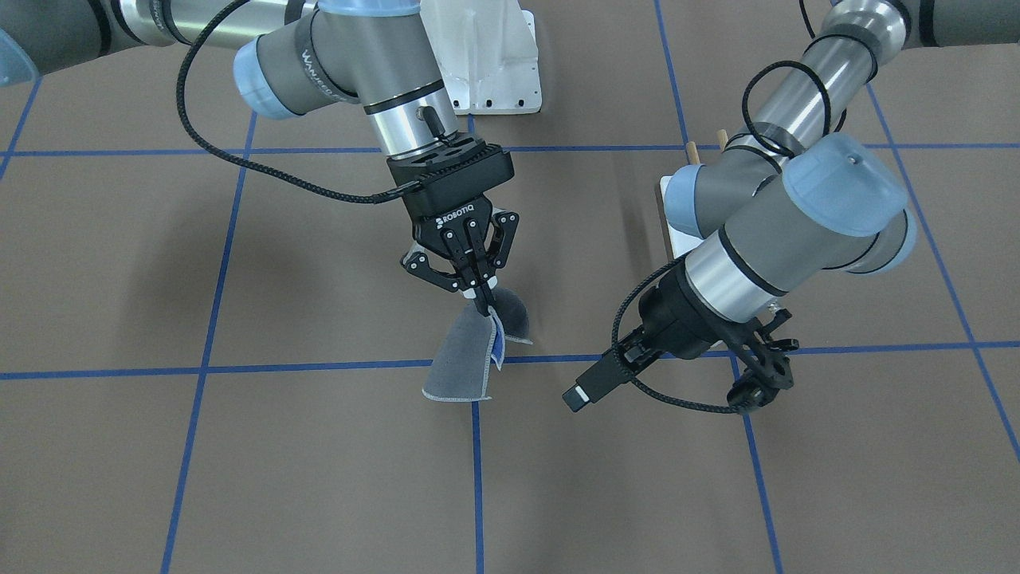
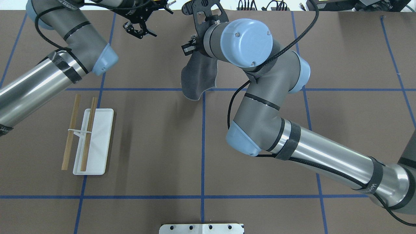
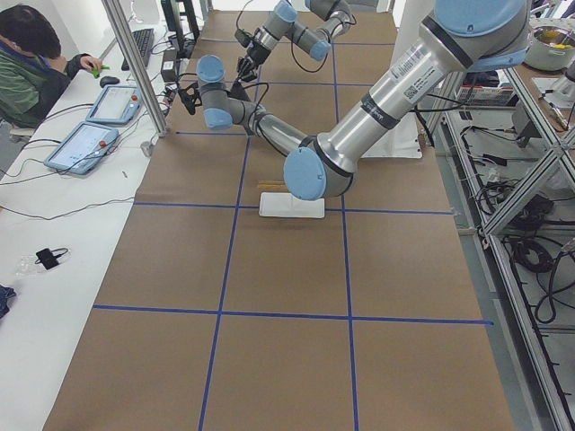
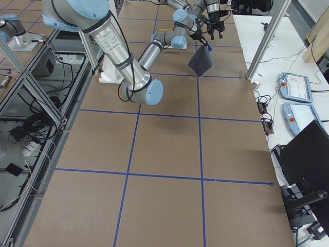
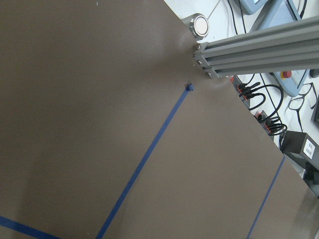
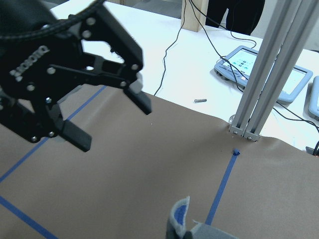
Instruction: Hang towel on rack
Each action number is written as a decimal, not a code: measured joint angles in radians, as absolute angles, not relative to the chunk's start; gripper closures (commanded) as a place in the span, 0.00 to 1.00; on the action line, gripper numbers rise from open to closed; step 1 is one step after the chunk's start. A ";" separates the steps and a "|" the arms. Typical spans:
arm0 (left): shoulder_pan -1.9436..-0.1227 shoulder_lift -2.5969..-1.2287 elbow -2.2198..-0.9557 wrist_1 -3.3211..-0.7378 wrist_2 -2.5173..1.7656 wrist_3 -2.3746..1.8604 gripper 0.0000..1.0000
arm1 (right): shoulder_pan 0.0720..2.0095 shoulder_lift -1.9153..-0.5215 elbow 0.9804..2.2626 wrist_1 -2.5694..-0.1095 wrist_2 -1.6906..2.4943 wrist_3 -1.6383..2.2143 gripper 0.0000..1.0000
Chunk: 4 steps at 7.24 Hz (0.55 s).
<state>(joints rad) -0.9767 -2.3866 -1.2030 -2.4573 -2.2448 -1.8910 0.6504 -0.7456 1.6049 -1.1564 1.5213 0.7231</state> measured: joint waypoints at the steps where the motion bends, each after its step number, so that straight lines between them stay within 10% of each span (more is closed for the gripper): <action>1: -0.980 -2.374 -1.204 -2.493 -2.253 -1.895 0.03 | 0.677 -0.747 1.607 -1.146 1.550 0.771 1.00; 4: -0.975 -2.327 -1.205 -2.640 -2.258 -1.914 0.02 | 0.703 -0.765 1.610 -1.009 1.608 1.050 1.00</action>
